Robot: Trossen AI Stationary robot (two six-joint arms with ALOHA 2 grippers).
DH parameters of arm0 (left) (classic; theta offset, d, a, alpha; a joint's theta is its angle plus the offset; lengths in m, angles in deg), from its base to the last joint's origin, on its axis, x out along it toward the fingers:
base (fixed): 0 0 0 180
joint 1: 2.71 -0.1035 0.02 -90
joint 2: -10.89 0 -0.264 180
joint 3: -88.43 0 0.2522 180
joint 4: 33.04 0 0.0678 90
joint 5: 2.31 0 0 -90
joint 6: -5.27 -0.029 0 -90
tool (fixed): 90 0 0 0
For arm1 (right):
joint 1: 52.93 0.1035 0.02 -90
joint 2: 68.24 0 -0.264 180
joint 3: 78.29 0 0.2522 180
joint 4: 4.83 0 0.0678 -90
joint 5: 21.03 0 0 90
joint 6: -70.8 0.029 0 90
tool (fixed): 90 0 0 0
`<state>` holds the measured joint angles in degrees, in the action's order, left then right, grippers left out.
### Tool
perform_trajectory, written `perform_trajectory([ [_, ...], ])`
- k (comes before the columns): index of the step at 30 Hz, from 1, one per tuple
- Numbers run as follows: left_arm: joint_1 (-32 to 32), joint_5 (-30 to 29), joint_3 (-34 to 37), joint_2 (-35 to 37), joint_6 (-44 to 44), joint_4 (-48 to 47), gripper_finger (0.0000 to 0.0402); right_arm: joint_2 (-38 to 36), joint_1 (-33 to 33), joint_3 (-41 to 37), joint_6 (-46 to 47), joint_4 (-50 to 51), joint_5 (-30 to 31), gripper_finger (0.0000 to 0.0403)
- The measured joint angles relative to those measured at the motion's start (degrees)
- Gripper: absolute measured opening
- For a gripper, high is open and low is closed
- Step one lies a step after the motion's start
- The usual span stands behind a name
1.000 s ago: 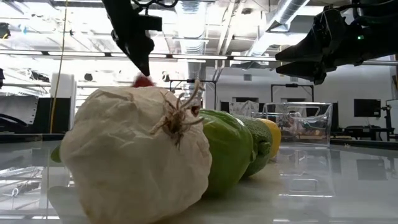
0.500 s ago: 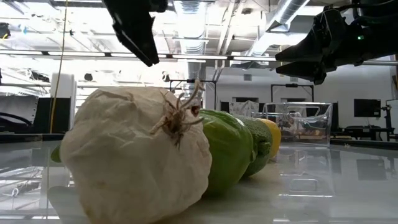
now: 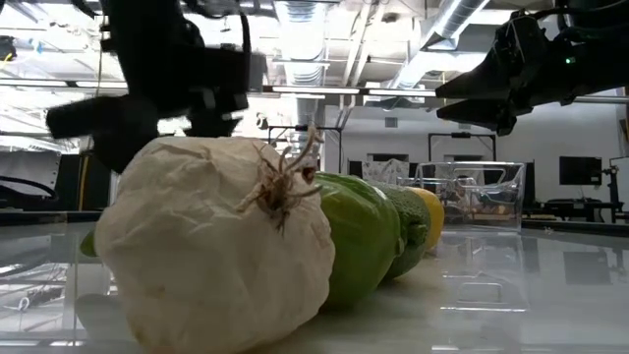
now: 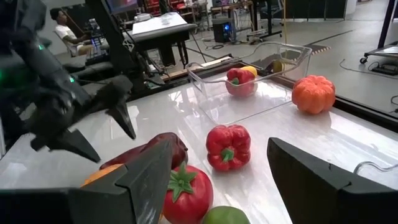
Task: Sort produce into baskets
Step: Put the dark red chili pepper into the left transparent tin
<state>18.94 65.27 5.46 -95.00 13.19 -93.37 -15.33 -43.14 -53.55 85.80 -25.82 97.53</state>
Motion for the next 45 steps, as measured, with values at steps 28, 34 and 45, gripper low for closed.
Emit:
perform_trajectory([
  [28,-4.1,-2.0,-2.5,-4.7,-28.7,5.1,0.0209,0.0,0.0,0.0,0.0,1.2,0.0,0.0292],
  [34,-4.0,-2.8,-2.6,-4.7,-27.0,3.1,0.0134,0.0,0.0,0.0,0.0,1.3,0.0,0.0292],
  [45,-3.5,-10.2,-9.7,0.3,-17.4,-16.1,0.0098,0.0,-0.1,0.0,0.1,1.3,0.0,0.0292],
])
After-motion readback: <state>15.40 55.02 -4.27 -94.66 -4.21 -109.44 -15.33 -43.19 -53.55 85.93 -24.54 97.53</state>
